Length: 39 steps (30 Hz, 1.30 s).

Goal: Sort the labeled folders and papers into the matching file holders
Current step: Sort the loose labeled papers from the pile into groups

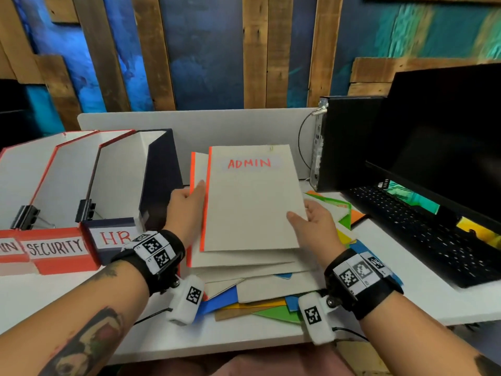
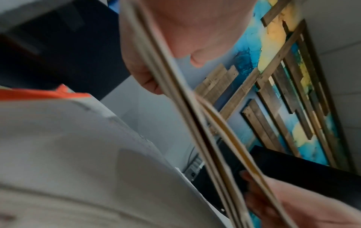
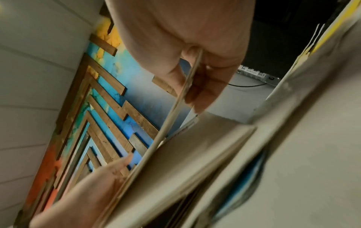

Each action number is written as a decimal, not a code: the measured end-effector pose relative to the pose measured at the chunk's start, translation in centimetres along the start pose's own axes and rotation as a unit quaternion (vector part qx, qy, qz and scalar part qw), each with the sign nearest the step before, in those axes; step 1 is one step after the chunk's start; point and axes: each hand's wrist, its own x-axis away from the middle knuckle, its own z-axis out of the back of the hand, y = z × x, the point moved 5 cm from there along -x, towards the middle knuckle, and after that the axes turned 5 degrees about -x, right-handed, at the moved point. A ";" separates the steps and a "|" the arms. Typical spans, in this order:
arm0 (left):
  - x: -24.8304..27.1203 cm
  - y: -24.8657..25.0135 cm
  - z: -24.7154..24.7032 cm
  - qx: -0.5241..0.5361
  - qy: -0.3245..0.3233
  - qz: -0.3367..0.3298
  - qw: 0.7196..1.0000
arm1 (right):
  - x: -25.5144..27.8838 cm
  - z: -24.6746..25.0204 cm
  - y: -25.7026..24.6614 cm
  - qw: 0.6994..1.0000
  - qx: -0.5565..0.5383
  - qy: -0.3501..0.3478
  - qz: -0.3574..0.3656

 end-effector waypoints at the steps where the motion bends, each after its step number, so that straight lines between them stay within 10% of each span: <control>1: 0.3 0.3 -0.7 0.013 -0.019 -0.006 1.000 | 0.1 -0.2 0.4 0.999 0.035 -0.018 -0.007; 8: 1.4 2.9 -5.9 0.023 -0.090 -0.006 0.996 | 0.8 2.4 0.5 0.997 0.023 -0.010 -0.066; 17: 5.3 6.0 -14.1 -0.120 -0.331 -0.088 0.932 | -0.3 13.8 2.7 0.958 0.031 0.227 -0.173; 21: 7.0 5.9 -17.4 -0.263 -0.405 -0.163 0.860 | 1.1 17.7 0.9 0.877 0.364 0.201 -0.243; 28: 9.1 2.2 -20.7 -0.567 -0.478 -0.169 0.649 | 1.9 22.7 2.4 0.845 0.391 0.263 -0.253; 30: 9.6 2.0 -20.9 -0.575 -0.491 -0.150 0.637 | 1.9 23.4 3.5 0.859 0.352 0.284 -0.240; 33: 10.3 1.7 -21.3 -0.582 -0.499 -0.137 0.627 | 1.9 23.6 5.7 0.895 0.009 0.393 -0.213; 39: 10.5 1.2 -21.9 -0.601 -0.478 -0.136 0.626 | 0.1 24.2 6.0 0.910 0.024 0.380 -0.163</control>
